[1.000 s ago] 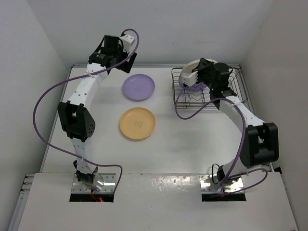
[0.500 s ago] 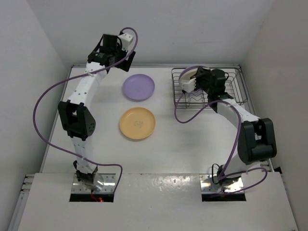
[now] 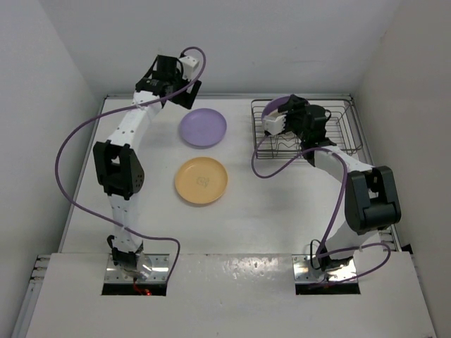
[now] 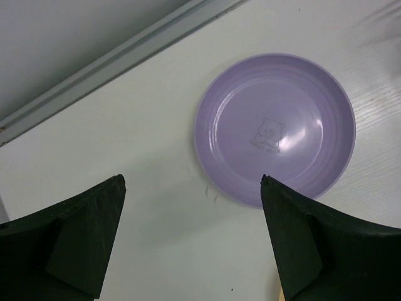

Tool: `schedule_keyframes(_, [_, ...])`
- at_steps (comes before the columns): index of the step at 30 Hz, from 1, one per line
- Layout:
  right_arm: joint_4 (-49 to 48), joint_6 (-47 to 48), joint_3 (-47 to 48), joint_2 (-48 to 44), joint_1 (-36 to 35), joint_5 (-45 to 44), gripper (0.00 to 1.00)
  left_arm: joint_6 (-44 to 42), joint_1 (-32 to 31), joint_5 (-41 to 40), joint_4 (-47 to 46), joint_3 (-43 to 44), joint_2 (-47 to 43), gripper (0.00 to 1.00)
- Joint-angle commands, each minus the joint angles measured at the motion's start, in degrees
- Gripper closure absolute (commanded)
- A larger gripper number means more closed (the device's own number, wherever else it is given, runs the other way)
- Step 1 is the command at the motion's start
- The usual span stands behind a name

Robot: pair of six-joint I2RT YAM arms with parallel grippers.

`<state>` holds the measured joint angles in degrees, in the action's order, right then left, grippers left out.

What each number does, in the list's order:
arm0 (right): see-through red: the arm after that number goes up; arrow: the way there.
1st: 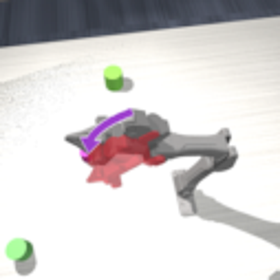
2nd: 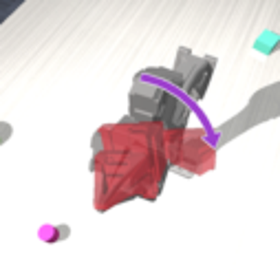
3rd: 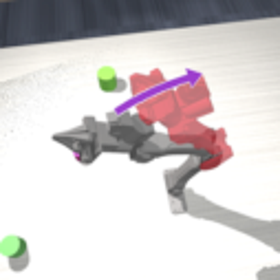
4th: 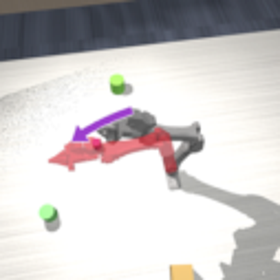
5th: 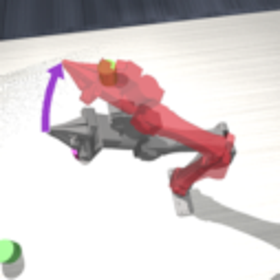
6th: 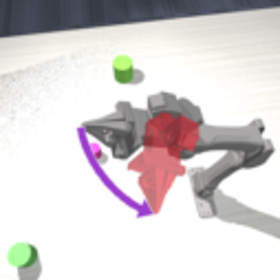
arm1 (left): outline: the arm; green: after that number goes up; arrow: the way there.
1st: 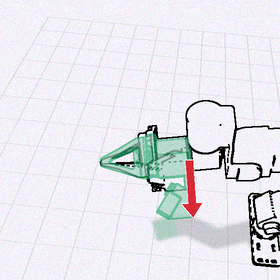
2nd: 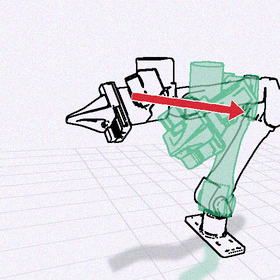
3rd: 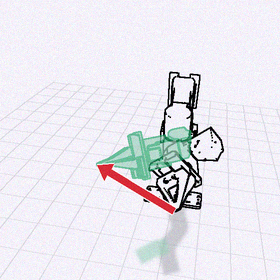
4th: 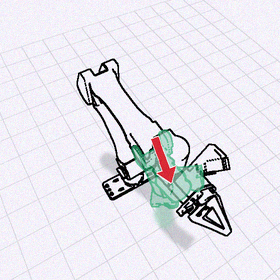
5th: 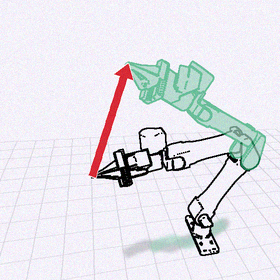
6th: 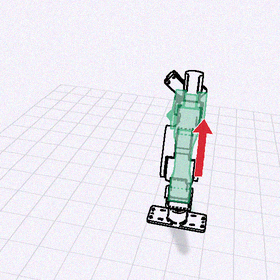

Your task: Load the plates into the dish rack

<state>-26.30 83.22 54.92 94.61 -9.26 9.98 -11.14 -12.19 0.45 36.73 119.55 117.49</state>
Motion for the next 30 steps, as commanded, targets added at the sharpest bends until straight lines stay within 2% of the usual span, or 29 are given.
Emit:
schedule_keyframes(1, [-9.8,-4.28,0.54,-0.56,-0.33,-1.01,0.36,0.76,0.58,2.36,-0.34,2.26,4.23,0.06])
schedule_keyframes(2, [-11.21,-5.43,0.8,-0.83,-0.5,-1.88,0.3,2.07,0.58,2.36,-0.34,3.23,6.76,0.06])
schedule_keyframes(4, [-12.36,-6.92,0.98,-0.92,-0.41,-3.12,0.27,3.04,0.58,4.03,-0.87,4.81,9.32,0.06])
schedule_keyframes(6, [-14.21,-7.72,1.07,-1.88,-0.59,-4.09,0.19,3.75,0.58,4.56,-1.39,5.69,11.87,0.06])
schedule_keyframes(11, [-15.36,-8.51,-1.47,-5.57,-1.81,-6.2,0.18,6.83,1.72,-1.31,-3.15,7.98,20.21,0.06])
schedule_keyframes(15, [-14.65,-6.93,-3.84,-8.38,-3.31,-8.13,0.18,8.15,2.25,-5.11,-3.16,8.69,23.21,0.11])
schedule_keyframes(18, [-14.56,-7.54,-5.17,-10.66,-4.54,-9.71,0.18,7.54,2.25,-6.34,-3.16,5.88,23.22,0.21])
schedule_keyframes(21, [-14.65,-8.42,-6.14,-11.98,-5.42,-10.85,0.18,6.31,2.25,-4.94,-3.16,3.59,22.61,0.43])
schedule_keyframes(22, [-14.83,-8.86,-6.48,-12.16,-5.94,-11.38,0.18,5.69,2.25,-4.06,-3.16,2.98,22.61,0.65])
schedule_keyframes(25, [-15.27,-9.39,-6.84,-13.31,-6.39,-12.78,0.18,5.16,2.25,-1.69,-3.16,1.74,19.98,1.0])
schedule_keyframes(30, [-15.79,-13.6,-6.49,-15.5,-6.3,-15.15,0.2,-0.45,2.25,0.6,-3.16,6.12,13.14,1.0])
